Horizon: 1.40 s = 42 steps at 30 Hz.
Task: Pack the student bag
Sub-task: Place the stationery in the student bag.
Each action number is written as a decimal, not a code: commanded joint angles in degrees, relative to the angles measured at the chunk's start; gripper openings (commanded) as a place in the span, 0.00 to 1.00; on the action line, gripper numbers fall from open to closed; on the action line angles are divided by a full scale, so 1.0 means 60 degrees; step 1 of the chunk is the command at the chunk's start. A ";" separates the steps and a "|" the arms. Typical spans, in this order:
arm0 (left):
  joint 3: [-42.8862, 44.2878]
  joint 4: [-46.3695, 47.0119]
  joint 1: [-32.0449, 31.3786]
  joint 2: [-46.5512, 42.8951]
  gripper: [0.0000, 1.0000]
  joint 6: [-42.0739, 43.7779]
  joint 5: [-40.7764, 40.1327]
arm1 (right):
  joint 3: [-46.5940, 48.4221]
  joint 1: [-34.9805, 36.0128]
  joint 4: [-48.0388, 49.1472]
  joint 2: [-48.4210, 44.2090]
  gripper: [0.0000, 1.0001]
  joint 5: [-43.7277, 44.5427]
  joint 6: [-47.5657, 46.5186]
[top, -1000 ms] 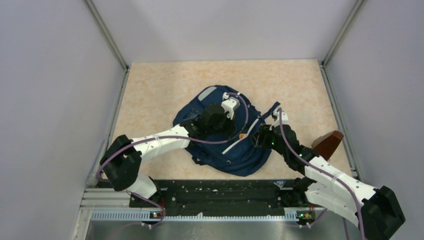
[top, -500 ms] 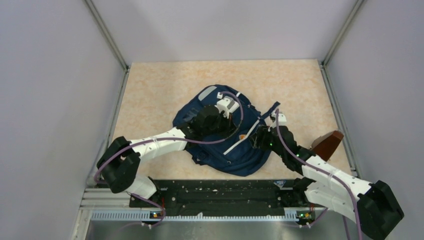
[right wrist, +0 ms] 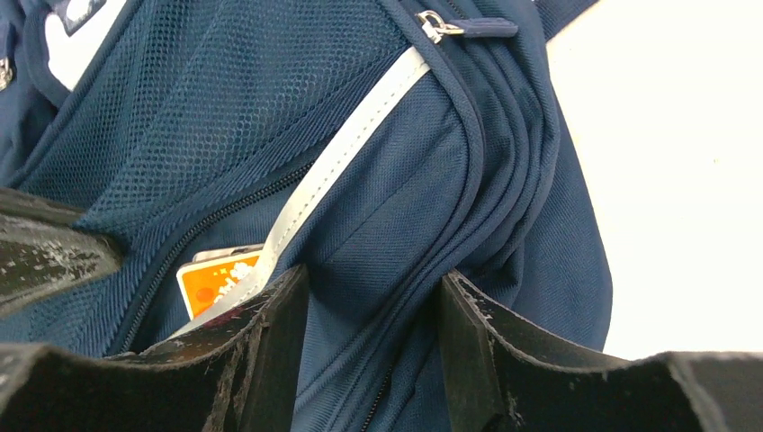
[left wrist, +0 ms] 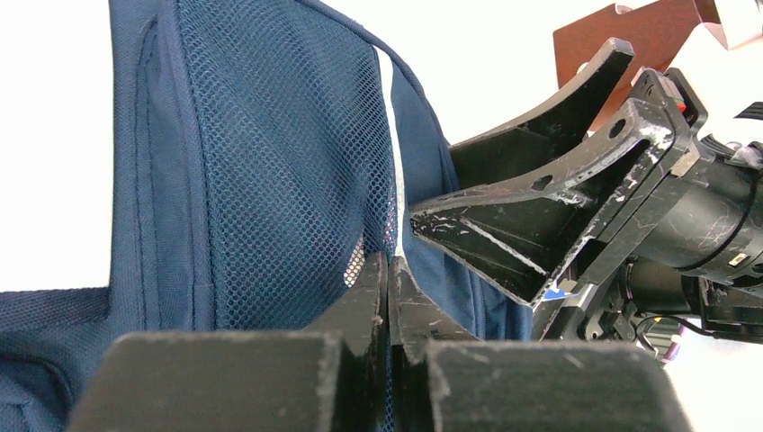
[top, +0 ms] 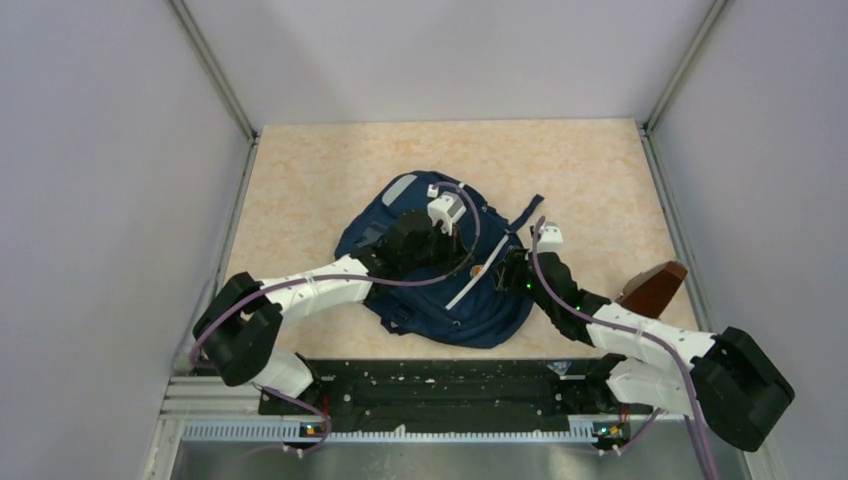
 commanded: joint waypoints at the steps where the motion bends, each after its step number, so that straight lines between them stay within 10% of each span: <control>1: 0.0047 0.1720 -0.0370 -0.0034 0.00 -0.0557 0.1803 | 0.0202 0.0485 0.3197 0.0247 0.50 -0.1230 0.0804; 18: -0.1220 0.2335 0.0767 -0.0774 0.00 -0.2059 0.1087 | 0.0475 0.0689 -0.1023 -0.2364 0.69 0.0648 -0.0142; 23: -0.1396 0.2954 0.0875 -0.0758 0.00 -0.2462 0.1623 | 0.1043 0.0734 -0.1255 -0.2265 0.69 -0.0902 -0.0948; 42: -0.1479 0.3679 0.0934 -0.0920 0.00 -0.2278 0.2828 | 0.0948 0.1295 0.1050 0.0757 0.24 0.0052 -0.0473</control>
